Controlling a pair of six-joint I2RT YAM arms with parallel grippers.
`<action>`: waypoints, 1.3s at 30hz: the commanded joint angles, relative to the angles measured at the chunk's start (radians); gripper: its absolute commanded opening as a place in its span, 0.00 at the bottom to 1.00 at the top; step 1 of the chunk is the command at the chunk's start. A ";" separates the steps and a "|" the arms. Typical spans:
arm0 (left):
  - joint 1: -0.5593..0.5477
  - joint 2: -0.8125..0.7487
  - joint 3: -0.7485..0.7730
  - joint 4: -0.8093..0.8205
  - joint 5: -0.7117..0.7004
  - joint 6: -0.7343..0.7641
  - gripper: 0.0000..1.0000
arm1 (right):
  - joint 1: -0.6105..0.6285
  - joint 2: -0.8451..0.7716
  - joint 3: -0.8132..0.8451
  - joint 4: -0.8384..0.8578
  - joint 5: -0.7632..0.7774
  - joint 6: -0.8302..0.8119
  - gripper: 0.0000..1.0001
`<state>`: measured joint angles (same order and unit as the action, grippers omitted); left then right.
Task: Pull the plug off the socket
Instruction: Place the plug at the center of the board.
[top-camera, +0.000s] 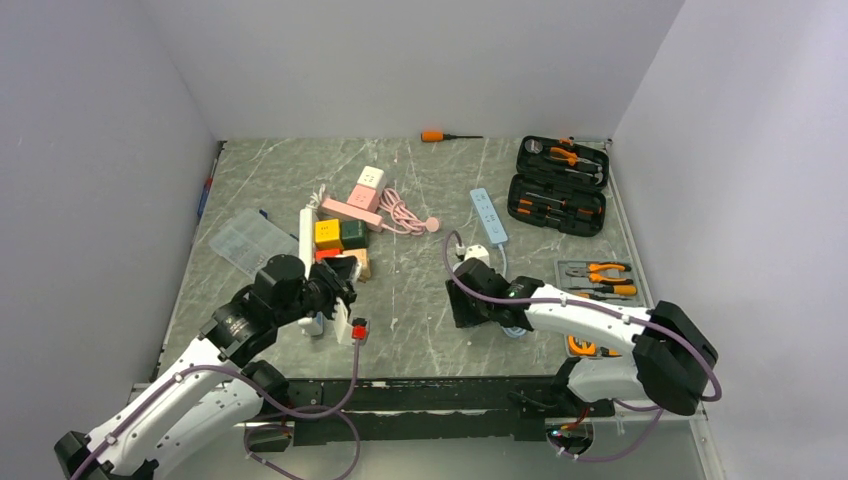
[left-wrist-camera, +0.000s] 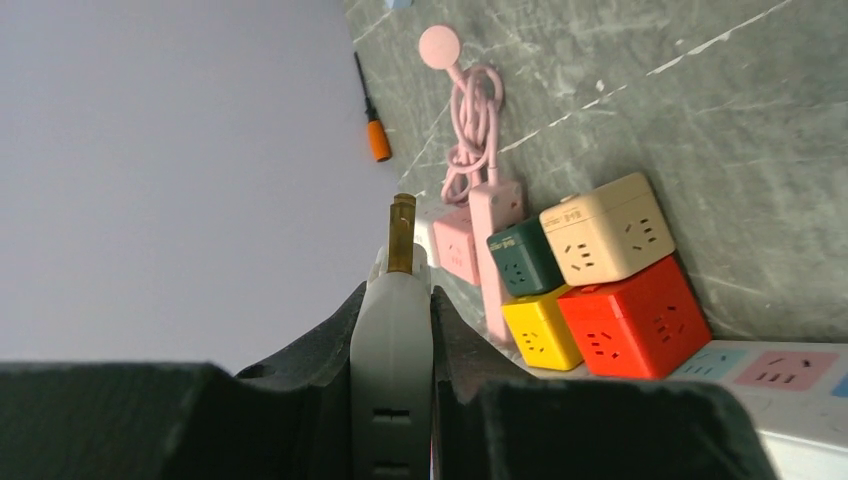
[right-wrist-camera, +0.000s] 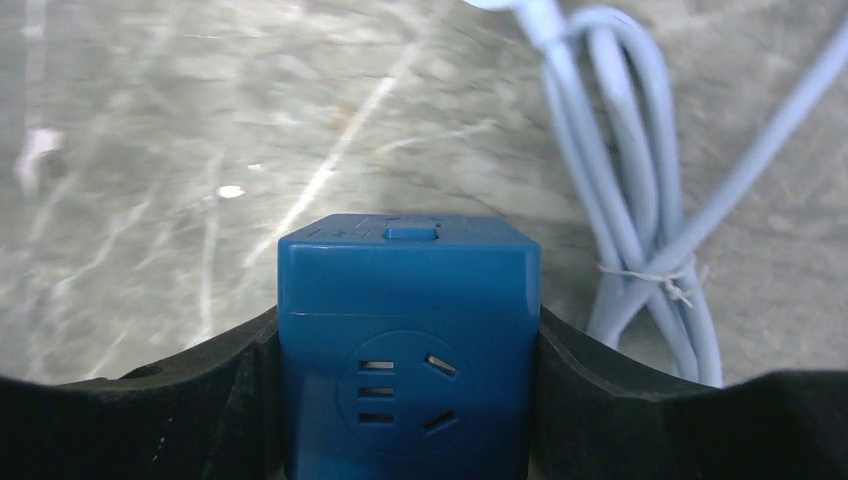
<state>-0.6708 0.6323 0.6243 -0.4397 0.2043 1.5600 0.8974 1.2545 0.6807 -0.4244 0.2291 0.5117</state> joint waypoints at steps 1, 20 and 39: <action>0.003 0.032 0.088 -0.049 0.058 -0.083 0.00 | -0.013 0.021 -0.043 0.037 0.155 0.165 0.00; 0.003 0.055 0.109 -0.080 0.119 -0.109 0.00 | -0.083 0.034 -0.090 -0.167 0.423 0.511 0.64; -0.028 0.240 0.274 -0.198 0.277 -0.501 0.00 | -0.299 -0.268 -0.027 -0.216 0.281 0.369 1.00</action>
<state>-0.6891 0.8291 0.8227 -0.5903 0.3958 1.2247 0.6018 1.0130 0.5747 -0.5941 0.4889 0.9470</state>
